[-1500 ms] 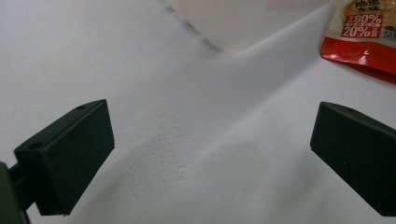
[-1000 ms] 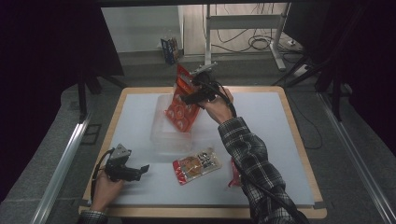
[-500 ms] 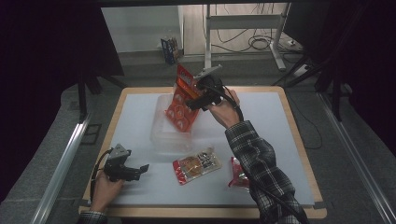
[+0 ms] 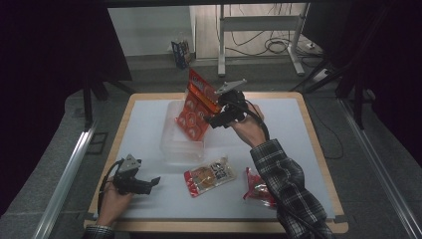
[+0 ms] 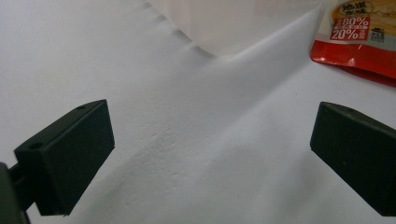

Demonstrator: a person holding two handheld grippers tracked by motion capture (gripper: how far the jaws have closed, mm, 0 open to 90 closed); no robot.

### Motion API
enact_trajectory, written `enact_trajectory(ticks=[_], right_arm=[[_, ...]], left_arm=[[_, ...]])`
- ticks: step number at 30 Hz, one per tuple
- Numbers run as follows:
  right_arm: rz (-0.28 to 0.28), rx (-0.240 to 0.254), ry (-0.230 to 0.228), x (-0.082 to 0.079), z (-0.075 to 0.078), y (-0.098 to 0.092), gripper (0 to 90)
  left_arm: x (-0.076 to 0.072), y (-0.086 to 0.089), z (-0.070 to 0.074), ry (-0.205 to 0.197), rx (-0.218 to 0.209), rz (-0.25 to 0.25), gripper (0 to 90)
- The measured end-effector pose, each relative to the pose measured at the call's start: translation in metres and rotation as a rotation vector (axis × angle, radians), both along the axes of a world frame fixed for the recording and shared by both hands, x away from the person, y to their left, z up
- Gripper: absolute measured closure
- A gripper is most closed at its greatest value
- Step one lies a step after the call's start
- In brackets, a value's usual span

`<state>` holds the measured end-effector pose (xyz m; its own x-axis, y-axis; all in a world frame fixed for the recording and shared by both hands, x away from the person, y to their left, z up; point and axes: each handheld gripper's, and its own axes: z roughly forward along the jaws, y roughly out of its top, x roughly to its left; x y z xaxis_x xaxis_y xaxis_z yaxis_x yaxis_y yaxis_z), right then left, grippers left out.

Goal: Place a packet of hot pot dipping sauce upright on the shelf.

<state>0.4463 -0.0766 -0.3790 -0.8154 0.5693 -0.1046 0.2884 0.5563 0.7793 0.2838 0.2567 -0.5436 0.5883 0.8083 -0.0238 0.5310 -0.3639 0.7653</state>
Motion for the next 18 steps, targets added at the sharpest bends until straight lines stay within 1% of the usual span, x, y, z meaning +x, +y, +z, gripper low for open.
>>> enact_trajectory(ticks=[1,2,5,8,9,10,11,12,14,18], right_arm=[[0.005,-0.001,0.001,-0.004,-0.002,-0.003,0.0],[0.005,-0.001,0.001,-0.004,-0.002,-0.003,0.0],[0.004,0.018,0.009,-0.012,-0.007,-0.009,0.0],[0.005,0.026,0.014,-0.015,-0.010,-0.013,0.0],[0.003,0.032,0.023,-0.018,-0.014,-0.017,0.0],[0.003,0.032,0.023,-0.018,-0.014,-0.017,0.0],[0.000,0.035,0.031,-0.021,-0.019,-0.021,0.0],[0.000,0.035,0.031,-0.021,-0.019,-0.021,0.0],[-0.001,0.037,0.043,-0.023,-0.024,-0.024,0.0],[-0.008,0.039,0.062,-0.031,-0.035,-0.032,0.0]], left_arm=[[0.000,0.000,0.000,0.017,0.001,0.005,0.0],[0.001,0.000,0.000,0.032,0.003,0.009,0.0],[0.001,-0.002,0.000,0.053,0.003,0.010,0.0],[0.001,-0.002,0.000,0.056,-0.001,0.012,0.0],[0.001,-0.003,0.000,0.056,-0.003,0.013,0.0],[0.001,-0.003,0.000,0.056,-0.003,0.013,0.0],[0.001,-0.002,0.001,0.056,-0.011,0.015,0.0],[0.001,-0.002,0.001,0.056,-0.011,0.015,0.0],[0.001,-0.002,0.001,0.053,-0.015,0.019,0.0],[0.001,-0.002,0.001,0.049,-0.006,0.019,0.0]])
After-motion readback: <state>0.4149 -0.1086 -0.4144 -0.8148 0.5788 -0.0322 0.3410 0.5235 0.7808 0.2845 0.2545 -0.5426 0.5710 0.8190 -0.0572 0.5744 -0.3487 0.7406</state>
